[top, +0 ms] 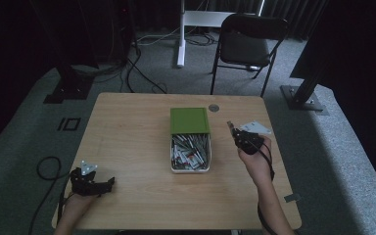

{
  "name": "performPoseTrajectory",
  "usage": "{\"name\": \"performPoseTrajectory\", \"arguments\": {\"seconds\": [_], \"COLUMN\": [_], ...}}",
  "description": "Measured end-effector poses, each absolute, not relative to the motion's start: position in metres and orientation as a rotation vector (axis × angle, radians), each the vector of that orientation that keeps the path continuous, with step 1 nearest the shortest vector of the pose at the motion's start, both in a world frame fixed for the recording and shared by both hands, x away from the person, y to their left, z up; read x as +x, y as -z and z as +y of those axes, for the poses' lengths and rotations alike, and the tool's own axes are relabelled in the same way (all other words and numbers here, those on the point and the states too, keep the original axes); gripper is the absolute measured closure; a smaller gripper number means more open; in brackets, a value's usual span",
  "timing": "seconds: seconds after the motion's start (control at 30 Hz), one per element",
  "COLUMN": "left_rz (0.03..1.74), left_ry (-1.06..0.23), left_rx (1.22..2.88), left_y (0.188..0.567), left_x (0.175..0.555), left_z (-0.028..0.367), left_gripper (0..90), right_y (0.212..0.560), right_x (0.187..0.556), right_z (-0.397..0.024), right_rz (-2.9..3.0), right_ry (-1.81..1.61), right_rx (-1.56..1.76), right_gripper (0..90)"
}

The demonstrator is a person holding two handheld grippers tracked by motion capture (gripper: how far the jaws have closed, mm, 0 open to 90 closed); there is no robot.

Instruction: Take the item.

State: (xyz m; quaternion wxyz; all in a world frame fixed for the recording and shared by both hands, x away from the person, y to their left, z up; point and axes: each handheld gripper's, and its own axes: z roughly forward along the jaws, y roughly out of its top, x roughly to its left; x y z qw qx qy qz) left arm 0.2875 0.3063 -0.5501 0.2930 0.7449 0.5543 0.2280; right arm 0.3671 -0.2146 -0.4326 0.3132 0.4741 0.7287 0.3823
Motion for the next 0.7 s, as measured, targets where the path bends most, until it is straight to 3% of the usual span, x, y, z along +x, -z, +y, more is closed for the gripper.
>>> {"name": "performPoseTrajectory", "arguments": {"seconds": [0.7], "left_rz": [1.476], "left_ry": [-0.607], "left_rx": [1.985], "left_y": [0.550], "left_x": [0.288], "left_z": [0.306], "left_gripper": [1.3], "right_y": [0.487], "right_x": [0.432], "right_z": [-0.237], "right_rz": [1.917], "right_ry": [-0.739], "right_rx": [1.381], "right_gripper": [88.5]}}
